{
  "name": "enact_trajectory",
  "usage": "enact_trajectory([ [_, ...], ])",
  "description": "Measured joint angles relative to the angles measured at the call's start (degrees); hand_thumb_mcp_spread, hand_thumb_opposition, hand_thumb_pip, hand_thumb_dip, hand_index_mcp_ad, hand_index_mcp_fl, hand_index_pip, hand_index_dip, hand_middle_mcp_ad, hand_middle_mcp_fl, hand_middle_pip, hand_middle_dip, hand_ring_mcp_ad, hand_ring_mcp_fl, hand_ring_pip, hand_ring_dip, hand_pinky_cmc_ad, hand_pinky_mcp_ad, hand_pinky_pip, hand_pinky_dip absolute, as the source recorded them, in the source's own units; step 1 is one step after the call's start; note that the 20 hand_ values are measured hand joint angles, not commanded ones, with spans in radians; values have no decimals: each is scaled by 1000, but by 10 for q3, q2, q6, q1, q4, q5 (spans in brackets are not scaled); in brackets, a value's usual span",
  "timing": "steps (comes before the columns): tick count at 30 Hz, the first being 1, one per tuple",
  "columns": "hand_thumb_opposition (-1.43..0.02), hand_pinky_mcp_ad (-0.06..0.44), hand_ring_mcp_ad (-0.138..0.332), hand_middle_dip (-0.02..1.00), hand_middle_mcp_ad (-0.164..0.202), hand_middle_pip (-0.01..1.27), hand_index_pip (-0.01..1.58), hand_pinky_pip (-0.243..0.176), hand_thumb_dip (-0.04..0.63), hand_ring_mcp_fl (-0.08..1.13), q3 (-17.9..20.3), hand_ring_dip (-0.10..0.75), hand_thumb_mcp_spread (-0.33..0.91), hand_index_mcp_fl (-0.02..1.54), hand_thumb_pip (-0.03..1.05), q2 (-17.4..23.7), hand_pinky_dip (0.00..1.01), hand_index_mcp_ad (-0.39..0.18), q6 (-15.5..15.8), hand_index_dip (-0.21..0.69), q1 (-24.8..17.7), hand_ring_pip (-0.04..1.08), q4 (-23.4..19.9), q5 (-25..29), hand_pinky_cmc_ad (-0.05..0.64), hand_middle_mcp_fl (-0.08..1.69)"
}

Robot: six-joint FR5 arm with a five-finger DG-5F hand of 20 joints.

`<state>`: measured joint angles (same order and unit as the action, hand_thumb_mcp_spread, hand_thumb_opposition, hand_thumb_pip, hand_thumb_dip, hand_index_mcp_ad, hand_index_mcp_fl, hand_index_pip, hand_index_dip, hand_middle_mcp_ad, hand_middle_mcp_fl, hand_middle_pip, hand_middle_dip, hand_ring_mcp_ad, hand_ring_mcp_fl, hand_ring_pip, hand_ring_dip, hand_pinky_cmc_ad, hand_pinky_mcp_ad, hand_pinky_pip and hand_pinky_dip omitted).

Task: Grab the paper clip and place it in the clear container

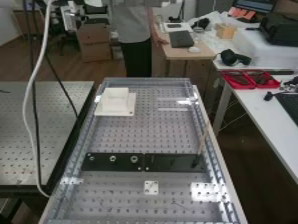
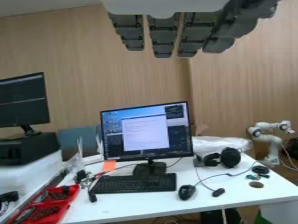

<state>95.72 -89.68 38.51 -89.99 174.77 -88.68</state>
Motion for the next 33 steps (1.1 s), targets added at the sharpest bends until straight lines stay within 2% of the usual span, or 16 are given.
enact_trajectory([
  [2,2,56,68,24,73,17,0,-10,7,0,4,16,2,-9,21,-1,17,0,0,16,0,12,-4,2,42,12],
  [3,2,35,68,24,72,17,3,-10,7,0,7,16,2,-9,17,-2,14,7,0,16,0,12,-7,3,26,12],
  [5,-7,35,61,28,63,17,3,-10,7,0,13,16,-9,-9,16,-4,21,10,0,16,1,12,-12,4,31,12],
  [6,-37,33,61,28,63,17,3,-10,0,0,16,16,24,-9,58,-5,37,10,-1,16,1,16,-15,5,31,12],
  [7,-138,54,63,37,63,23,5,-10,14,0,19,19,105,-9,164,-7,80,10,-2,16,1,14,-18,6,30,7],
  [8,-209,65,63,35,63,37,19,-10,23,0,21,19,162,-9,251,-8,122,10,-3,14,1,21,-20,6,51,7],
  [9,-307,98,66,47,63,63,33,-10,23,0,23,28,222,-7,302,-11,183,10,-5,30,1,19,-22,7,89,3],
  [11,-429,159,61,80,63,87,35,-19,23,0,27,42,230,-9,290,-15,260,7,-7,30,2,42,-24,8,145,10],
  [13,-541,204,86,112,63,91,51,-38,24,2,32,63,251,-5,290,-20,337,2,-12,45,2,58,-27,10,216,3],
  [14,-571,225,91,119,63,103,56,-44,24,3,33,73,262,-10,290,-21,367,0,-13,59,2,51,-27,10,227,7],
  [18,-625,276,138,141,68,112,70,-59,23,0,45,87,265,-5,316,-29,429,-2,-28,63,6,75,-37,11,311,7],
  [20,-653,298,138,159,68,119,66,-63,23,0,50,89,265,-5,316,-31,461,-3,-32,65,8,73,-43,12,332,10],
  [22,-682,300,152,175,66,124,72,-75,21,0,58,103,262,-5,318,-35,476,0,-36,75,10,79,-53,15,351,10],
  [24,-696,314,157,175,73,124,72,-77,24,0,62,103,265,-5,339,-39,482,-3,-40,75,12,75,-57,17,354,10],
  [31,-710,311,161,175,75,126,82,-91,40,0,76,103,265,-7,379,-55,487,0,-52,75,22,86,-68,28,363,7],
  [33,-714,311,157,175,87,126,82,-91,40,0,78,103,262,-7,380,-57,490,0,-54,72,24,94,-71,30,365,7],
])
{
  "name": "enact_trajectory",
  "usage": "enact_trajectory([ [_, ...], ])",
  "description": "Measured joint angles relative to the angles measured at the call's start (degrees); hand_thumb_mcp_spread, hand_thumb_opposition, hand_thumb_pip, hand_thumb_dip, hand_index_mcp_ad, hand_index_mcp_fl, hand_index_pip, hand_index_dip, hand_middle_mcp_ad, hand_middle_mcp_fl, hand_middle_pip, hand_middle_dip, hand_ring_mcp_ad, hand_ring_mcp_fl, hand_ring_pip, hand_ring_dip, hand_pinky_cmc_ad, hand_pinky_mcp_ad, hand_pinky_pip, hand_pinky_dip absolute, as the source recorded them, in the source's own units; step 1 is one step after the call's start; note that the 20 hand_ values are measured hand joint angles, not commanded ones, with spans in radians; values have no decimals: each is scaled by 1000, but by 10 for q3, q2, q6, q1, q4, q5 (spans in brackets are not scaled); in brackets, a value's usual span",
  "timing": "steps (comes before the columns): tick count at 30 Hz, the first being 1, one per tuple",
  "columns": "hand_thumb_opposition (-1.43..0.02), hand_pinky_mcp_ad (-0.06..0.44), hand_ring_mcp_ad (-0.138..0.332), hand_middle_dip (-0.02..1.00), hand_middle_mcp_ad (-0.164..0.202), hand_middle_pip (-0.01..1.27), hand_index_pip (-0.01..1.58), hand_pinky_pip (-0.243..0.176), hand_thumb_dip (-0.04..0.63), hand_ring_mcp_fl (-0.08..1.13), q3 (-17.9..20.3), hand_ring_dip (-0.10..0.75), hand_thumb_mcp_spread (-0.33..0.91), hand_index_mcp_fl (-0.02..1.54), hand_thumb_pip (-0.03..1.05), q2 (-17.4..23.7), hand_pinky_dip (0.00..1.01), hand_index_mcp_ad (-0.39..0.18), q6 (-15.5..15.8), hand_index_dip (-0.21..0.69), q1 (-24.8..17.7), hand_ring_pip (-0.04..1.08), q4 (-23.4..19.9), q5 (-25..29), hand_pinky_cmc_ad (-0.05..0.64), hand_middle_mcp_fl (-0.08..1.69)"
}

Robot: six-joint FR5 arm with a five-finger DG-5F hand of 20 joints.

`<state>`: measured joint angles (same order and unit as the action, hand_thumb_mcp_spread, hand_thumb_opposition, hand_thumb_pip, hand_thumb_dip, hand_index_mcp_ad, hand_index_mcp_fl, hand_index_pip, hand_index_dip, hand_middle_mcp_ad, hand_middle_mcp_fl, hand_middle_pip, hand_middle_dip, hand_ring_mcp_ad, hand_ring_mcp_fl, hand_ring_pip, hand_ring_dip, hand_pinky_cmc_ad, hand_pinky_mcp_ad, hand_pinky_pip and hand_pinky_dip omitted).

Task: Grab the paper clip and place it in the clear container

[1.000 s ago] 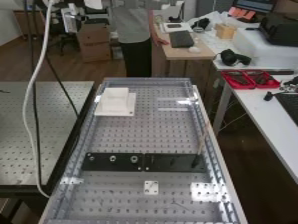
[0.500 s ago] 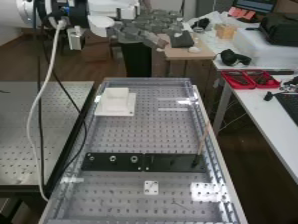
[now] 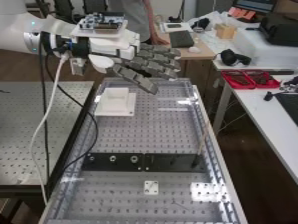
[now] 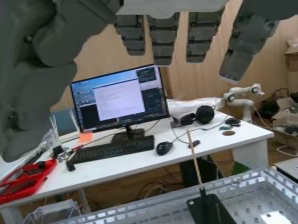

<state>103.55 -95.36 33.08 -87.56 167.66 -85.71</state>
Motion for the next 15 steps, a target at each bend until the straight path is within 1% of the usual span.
enact_trajectory([
  [3,-721,314,154,176,87,122,82,-91,51,0,3,103,265,-7,380,-4,504,0,-6,70,5,94,-3,3,384,7],
  [5,-721,312,164,176,87,122,82,-91,52,0,5,103,265,-7,386,-7,504,0,-7,70,8,94,-5,6,384,7],
  [15,-721,316,166,185,84,138,87,-93,52,0,7,103,265,17,393,-21,506,-3,-14,56,19,98,-11,13,384,7],
])
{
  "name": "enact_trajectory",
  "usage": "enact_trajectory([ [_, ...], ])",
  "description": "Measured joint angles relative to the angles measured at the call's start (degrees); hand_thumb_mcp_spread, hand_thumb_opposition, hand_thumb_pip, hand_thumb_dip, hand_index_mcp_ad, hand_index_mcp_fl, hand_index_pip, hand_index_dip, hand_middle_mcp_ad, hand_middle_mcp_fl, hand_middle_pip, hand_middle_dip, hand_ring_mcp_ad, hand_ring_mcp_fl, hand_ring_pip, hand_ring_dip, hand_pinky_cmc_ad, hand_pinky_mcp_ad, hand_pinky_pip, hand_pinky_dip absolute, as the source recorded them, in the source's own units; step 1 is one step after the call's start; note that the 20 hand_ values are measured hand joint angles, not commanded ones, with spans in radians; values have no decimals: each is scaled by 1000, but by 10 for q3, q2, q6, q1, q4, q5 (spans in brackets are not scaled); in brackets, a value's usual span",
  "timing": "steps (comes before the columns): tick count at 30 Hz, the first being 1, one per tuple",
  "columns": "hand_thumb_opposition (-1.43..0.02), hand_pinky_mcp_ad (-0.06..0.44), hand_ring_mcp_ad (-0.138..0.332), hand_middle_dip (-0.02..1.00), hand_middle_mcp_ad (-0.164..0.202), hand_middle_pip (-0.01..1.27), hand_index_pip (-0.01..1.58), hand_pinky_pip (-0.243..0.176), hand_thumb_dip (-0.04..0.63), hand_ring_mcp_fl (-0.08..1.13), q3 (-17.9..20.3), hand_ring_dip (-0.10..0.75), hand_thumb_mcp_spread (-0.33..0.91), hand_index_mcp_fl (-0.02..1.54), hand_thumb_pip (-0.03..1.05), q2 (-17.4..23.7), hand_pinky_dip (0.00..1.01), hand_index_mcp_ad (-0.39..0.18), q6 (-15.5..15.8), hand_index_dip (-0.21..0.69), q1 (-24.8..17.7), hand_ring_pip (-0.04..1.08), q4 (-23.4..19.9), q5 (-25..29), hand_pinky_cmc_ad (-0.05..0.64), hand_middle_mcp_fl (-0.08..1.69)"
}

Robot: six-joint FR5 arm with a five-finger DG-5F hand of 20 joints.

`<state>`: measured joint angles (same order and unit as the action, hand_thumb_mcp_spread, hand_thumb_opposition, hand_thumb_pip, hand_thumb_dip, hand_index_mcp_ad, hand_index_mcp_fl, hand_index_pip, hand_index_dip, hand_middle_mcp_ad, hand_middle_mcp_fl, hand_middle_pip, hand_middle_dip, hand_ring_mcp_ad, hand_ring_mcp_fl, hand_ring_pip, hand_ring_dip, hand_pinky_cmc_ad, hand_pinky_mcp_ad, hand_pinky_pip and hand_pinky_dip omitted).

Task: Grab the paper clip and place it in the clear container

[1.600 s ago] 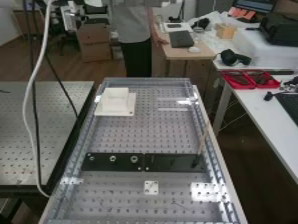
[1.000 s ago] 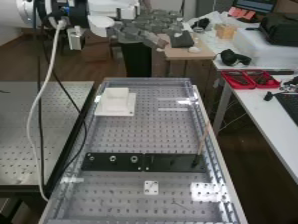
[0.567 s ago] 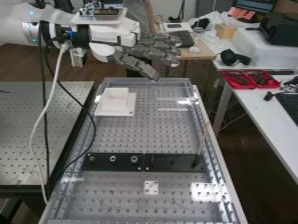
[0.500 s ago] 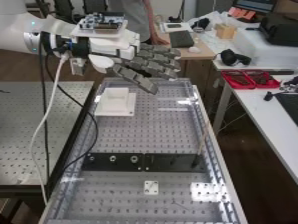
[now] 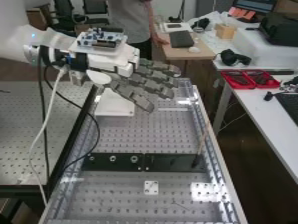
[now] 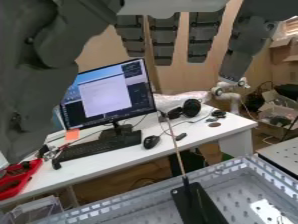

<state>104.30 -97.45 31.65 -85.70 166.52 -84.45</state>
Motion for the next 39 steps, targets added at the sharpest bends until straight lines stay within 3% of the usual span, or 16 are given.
enact_trajectory([
  [6,-740,314,166,185,84,138,86,-93,79,0,4,103,265,16,400,-8,506,-9,1,54,7,98,-12,7,384,7],
  [9,-742,314,166,185,87,134,91,-93,101,0,6,103,274,24,464,-13,506,-24,2,51,11,98,-18,11,384,9],
  [20,-757,316,166,185,84,134,101,-93,161,0,6,103,307,31,545,-43,506,-44,6,47,39,98,-30,12,384,5],
  [27,-771,316,166,185,84,134,284,-93,190,0,-5,103,326,52,564,-70,504,-61,5,47,67,103,-38,-14,384,7],
  [39,-787,316,164,185,86,138,873,-93,222,0,-41,103,328,75,630,-132,497,-73,5,47,137,117,-53,-107,384,7],
])
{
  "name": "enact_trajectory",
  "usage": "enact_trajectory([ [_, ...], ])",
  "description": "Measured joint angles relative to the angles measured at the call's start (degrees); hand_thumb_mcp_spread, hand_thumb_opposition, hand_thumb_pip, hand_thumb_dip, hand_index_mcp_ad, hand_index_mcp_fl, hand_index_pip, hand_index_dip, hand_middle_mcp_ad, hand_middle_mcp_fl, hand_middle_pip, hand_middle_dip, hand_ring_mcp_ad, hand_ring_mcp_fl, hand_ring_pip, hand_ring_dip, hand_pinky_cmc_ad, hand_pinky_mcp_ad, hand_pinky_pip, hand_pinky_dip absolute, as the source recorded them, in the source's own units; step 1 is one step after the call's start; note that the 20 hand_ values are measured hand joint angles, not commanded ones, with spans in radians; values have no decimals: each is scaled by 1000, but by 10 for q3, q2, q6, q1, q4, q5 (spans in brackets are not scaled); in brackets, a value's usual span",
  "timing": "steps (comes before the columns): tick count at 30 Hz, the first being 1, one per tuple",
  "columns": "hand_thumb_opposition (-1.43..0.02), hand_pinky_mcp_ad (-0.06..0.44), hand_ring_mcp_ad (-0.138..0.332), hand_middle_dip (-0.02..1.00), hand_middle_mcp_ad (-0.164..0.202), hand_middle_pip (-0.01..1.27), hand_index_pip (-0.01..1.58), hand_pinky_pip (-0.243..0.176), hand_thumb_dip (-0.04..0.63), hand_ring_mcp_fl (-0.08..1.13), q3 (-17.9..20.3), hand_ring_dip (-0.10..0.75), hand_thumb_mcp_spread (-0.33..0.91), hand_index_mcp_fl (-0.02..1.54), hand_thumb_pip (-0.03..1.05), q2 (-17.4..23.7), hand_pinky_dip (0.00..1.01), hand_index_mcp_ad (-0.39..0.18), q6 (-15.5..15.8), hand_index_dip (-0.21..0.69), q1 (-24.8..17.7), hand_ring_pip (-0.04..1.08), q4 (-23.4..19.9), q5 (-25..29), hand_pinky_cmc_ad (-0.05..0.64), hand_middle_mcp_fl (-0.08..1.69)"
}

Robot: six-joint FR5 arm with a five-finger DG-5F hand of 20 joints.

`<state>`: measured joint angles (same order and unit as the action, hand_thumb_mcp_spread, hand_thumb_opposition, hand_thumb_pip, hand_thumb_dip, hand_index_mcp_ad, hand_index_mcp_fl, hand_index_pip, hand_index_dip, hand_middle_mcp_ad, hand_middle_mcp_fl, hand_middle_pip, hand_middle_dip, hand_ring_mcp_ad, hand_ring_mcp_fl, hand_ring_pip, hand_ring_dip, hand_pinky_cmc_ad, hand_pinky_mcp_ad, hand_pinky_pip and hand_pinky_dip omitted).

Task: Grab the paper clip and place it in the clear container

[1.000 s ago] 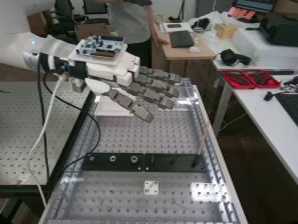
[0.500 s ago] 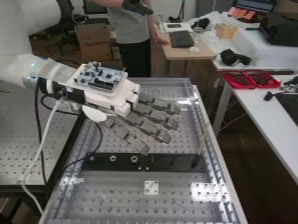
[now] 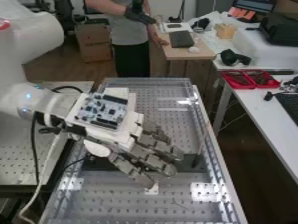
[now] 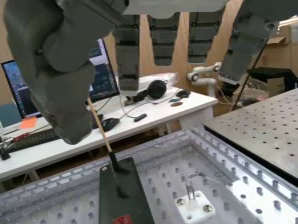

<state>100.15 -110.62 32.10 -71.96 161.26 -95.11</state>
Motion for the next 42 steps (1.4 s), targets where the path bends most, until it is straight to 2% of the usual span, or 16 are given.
enact_trajectory([
  [5,-801,316,164,185,87,134,1112,-93,236,0,-19,103,335,75,648,-28,497,-77,3,51,25,119,-8,-44,382,9],
  [12,-817,316,164,185,87,138,1283,-93,253,0,-55,103,333,75,648,-71,468,-77,16,68,53,119,-10,-111,382,9],
  [17,-833,316,164,185,84,134,1346,-93,253,0,-75,103,342,87,648,-92,468,-93,25,94,69,113,-13,-147,382,9],
  [20,-834,316,164,185,84,134,1361,-93,260,0,-88,103,353,105,684,-105,440,-98,35,98,76,106,-13,-165,382,5],
  [25,-845,312,164,185,87,134,1395,-93,269,0,-107,103,363,122,682,-125,410,-106,47,99,86,101,-17,-193,382,9],
  [42,-845,302,164,188,84,138,1459,-94,269,0,-149,103,391,220,668,-177,346,-124,82,106,102,91,-26,-250,380,9],
])
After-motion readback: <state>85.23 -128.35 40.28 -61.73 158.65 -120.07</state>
